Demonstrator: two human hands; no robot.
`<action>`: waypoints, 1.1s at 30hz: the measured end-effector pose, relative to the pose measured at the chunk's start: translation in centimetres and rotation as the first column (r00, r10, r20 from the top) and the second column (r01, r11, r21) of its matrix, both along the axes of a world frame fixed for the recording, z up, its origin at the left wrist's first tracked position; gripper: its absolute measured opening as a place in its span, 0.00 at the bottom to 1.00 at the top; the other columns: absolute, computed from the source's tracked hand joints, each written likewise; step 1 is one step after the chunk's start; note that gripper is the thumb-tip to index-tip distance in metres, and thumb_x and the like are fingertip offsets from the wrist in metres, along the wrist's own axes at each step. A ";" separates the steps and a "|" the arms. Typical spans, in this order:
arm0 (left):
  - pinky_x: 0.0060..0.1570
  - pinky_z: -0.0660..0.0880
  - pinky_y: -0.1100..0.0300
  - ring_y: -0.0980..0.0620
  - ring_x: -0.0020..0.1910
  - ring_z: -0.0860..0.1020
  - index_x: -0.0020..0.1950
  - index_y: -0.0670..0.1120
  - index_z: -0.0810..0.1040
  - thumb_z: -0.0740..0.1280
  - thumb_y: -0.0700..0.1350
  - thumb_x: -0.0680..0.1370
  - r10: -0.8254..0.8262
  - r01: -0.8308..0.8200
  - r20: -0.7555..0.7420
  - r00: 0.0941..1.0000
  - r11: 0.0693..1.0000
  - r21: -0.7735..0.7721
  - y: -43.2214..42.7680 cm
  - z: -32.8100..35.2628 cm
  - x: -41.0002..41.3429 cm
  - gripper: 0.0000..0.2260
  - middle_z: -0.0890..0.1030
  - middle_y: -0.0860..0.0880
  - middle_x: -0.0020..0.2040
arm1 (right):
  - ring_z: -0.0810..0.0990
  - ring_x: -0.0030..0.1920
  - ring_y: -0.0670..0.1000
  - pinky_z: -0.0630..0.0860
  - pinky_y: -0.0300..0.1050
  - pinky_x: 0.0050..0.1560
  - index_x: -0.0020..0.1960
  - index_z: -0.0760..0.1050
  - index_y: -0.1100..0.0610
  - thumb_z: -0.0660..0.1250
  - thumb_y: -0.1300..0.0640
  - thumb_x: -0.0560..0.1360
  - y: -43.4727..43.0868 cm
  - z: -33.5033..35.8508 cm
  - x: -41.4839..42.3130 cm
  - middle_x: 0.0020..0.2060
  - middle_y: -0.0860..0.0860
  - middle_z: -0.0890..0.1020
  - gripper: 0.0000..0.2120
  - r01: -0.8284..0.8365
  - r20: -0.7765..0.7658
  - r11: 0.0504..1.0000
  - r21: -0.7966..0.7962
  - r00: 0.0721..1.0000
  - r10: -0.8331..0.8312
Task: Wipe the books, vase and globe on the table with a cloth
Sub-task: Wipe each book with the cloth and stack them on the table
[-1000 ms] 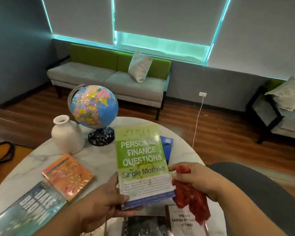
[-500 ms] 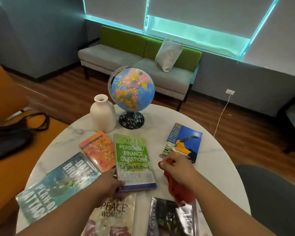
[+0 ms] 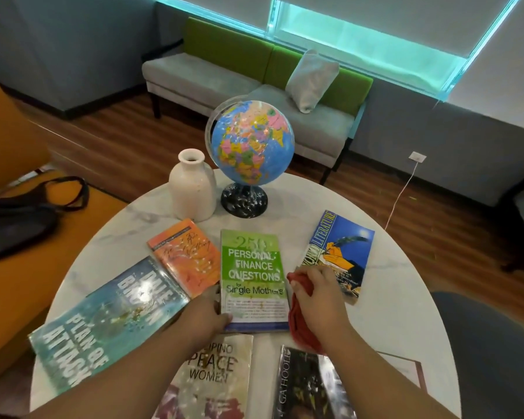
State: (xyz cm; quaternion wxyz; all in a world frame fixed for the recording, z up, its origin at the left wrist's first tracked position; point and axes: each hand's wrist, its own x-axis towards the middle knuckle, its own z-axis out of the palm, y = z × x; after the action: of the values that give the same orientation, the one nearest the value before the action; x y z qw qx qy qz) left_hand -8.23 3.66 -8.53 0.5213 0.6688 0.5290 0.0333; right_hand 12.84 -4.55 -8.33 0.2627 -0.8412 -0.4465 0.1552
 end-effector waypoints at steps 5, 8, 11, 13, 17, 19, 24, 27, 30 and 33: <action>0.48 0.73 0.61 0.53 0.49 0.77 0.74 0.48 0.62 0.70 0.40 0.76 -0.025 0.025 -0.018 1.000 1.000 0.000 0.6 -0.3 0.0 0.30 0.81 0.47 0.59 | 0.67 0.61 0.45 0.65 0.42 0.69 0.65 0.74 0.44 0.66 0.52 0.77 -0.9 -1.9 -0.6 0.61 0.43 0.68 0.16 -0.162 0.012 0.974 -0.160 0.986 0.166; 0.48 0.71 0.62 0.53 0.48 0.76 0.75 0.49 0.61 0.69 0.40 0.76 -0.032 0.032 -0.007 0.999 0.999 0.003 0.7 -0.6 0.0 0.30 0.81 0.48 0.60 | 0.68 0.58 0.45 0.69 0.42 0.65 0.60 0.76 0.45 0.65 0.54 0.77 -1.1 -2.6 -0.7 0.58 0.42 0.70 0.13 -0.176 0.075 0.977 -0.119 0.980 0.186; 0.51 0.73 0.61 0.51 0.50 0.78 0.75 0.49 0.61 0.69 0.40 0.76 -0.028 0.028 -0.001 1.000 1.000 -0.003 0.8 -0.7 -0.1 0.30 0.80 0.47 0.60 | 0.69 0.60 0.46 0.69 0.40 0.64 0.57 0.79 0.44 0.66 0.51 0.77 -1.8 -3.1 -1.3 0.59 0.40 0.71 0.10 -0.202 0.093 0.974 -0.106 0.973 0.212; 0.54 0.74 0.59 0.50 0.53 0.79 0.75 0.49 0.61 0.69 0.39 0.76 -0.026 0.026 0.000 1.000 1.000 -0.009 0.8 -0.8 -0.1 0.30 0.80 0.47 0.60 | 0.68 0.62 0.46 0.66 0.39 0.66 0.59 0.79 0.44 0.65 0.50 0.78 -2.4 -3.3 -1.0 0.63 0.40 0.71 0.11 -0.257 0.081 0.960 -0.106 0.961 0.266; 0.58 0.75 0.56 0.49 0.56 0.79 0.74 0.51 0.61 0.69 0.40 0.76 -0.040 0.040 -0.024 0.999 0.999 0.007 0.8 -1.0 0.0 0.30 0.80 0.48 0.60 | 0.66 0.65 0.46 0.64 0.39 0.69 0.65 0.76 0.43 0.61 0.50 0.80 -1.7 -2.4 -0.4 0.67 0.40 0.68 0.14 -0.263 0.085 0.946 -0.191 0.955 0.283; 0.58 0.75 0.56 0.48 0.56 0.79 0.74 0.51 0.61 0.68 0.40 0.76 -0.041 0.041 -0.035 0.999 0.999 0.013 0.8 -1.0 0.0 0.29 0.80 0.48 0.60 | 0.65 0.63 0.47 0.64 0.40 0.68 0.66 0.75 0.43 0.60 0.49 0.81 -1.3 -2.3 -1.1 0.67 0.41 0.68 0.15 -0.273 0.107 0.935 -0.228 0.947 0.303; 0.59 0.75 0.54 0.49 0.56 0.79 0.74 0.53 0.62 0.68 0.41 0.76 -0.045 0.046 -0.041 0.998 0.998 0.030 0.7 -1.1 0.0 0.28 0.81 0.49 0.60 | 0.66 0.58 0.45 0.67 0.41 0.66 0.65 0.75 0.41 0.60 0.47 0.80 -1.0 -2.5 -0.5 0.63 0.40 0.70 0.15 -0.293 0.104 0.924 -0.246 0.940 0.326; 0.59 0.75 0.54 0.49 0.55 0.79 0.73 0.53 0.63 0.68 0.41 0.76 -0.040 0.041 -0.039 0.998 0.999 0.031 0.8 -1.1 0.0 0.28 0.81 0.49 0.59 | 0.67 0.58 0.48 0.67 0.41 0.64 0.67 0.74 0.43 0.59 0.47 0.81 -0.6 -2.4 -0.8 0.63 0.43 0.70 0.16 -0.304 0.158 0.906 -0.294 0.919 0.360; 0.60 0.75 0.53 0.48 0.56 0.79 0.73 0.53 0.63 0.68 0.41 0.76 -0.041 0.042 -0.041 0.998 0.998 0.036 0.7 -1.1 0.0 0.28 0.81 0.49 0.59 | 0.68 0.58 0.47 0.68 0.41 0.65 0.66 0.75 0.42 0.60 0.47 0.80 -0.6 -2.5 -0.8 0.62 0.42 0.70 0.15 -0.365 0.107 0.885 -0.288 0.907 0.408; 0.60 0.75 0.52 0.48 0.56 0.79 0.73 0.53 0.63 0.68 0.41 0.76 -0.038 0.039 -0.039 0.999 0.999 0.032 0.7 -1.1 0.0 0.27 0.81 0.49 0.59 | 0.68 0.57 0.47 0.70 0.43 0.64 0.66 0.74 0.42 0.60 0.48 0.80 0.0 -2.3 -0.3 0.60 0.43 0.70 0.15 -0.276 0.111 0.918 -0.284 0.942 0.317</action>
State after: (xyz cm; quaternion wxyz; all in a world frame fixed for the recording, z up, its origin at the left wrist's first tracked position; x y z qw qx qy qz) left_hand -8.24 4.39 -9.59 0.5007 0.6877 0.5253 0.0191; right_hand 12.53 -4.53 -10.62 0.0858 -0.8005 -0.5633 0.1859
